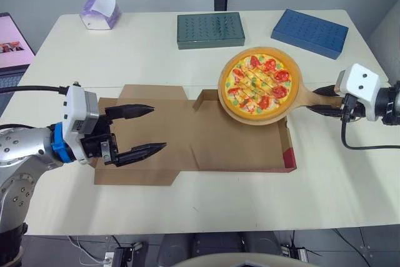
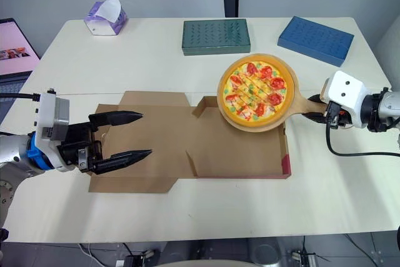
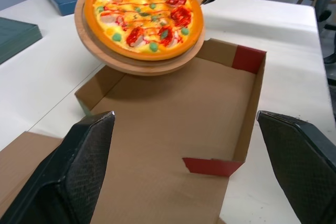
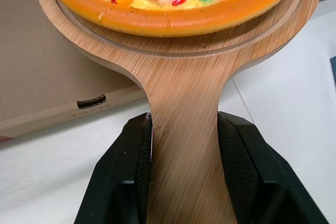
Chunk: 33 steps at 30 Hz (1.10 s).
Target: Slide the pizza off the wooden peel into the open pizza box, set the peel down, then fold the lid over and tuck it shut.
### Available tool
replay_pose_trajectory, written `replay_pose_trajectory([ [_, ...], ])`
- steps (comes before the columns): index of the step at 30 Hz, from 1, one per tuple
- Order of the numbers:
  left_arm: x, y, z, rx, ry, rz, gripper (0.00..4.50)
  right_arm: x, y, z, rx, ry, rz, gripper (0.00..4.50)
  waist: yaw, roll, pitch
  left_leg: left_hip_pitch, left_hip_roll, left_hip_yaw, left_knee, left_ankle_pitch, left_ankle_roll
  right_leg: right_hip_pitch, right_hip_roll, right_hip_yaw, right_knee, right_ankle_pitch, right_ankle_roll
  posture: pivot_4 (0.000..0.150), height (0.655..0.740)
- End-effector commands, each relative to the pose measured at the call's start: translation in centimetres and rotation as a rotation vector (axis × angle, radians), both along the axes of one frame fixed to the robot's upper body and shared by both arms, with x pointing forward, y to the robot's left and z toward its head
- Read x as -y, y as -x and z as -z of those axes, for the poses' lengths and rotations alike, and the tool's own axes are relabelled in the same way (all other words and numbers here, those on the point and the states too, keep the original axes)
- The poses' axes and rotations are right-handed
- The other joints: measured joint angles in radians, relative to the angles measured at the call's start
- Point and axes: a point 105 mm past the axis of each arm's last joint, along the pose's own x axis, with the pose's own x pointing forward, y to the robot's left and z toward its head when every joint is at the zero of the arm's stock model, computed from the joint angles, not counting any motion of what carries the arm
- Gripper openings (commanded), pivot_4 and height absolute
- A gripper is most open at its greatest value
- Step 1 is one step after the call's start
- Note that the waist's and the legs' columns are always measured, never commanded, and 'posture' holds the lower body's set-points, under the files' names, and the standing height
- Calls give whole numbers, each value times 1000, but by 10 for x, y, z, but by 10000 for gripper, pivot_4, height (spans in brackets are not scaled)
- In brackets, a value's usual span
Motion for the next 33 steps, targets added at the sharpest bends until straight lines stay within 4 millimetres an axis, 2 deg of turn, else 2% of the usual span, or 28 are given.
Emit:
replay_pose_trajectory([
  [1,4,5,-5,22,-15,30,45000,-2,1,-31,136,33,-33,15913,0,0,0,0,0,0,0,0,0,0,0,0,0,0,0,1500,7400],
  [13,6,5,-5,23,-16,40,45000,9,-1,-30,178,125,-52,15913,0,0,0,0,0,0,0,0,0,0,0,0,0,0,0,1500,7400],
  [24,8,5,-5,22,-13,45,45000,13,-1,-33,202,133,-54,15913,-3,0,0,0,0,0,0,0,0,0,0,0,0,0,0,1500,7400],
  [30,9,4,-4,21,-12,49,45000,21,-6,-41,249,162,-20,15913,-3,0,0,0,0,0,1,0,0,0,0,0,0,0,0,1500,7400],
  [33,10,3,-3,21,-11,52,45000,29,-11,-52,300,176,13,15913,-5,0,0,0,0,0,1,0,0,0,0,0,1,0,0,1500,7400],
])
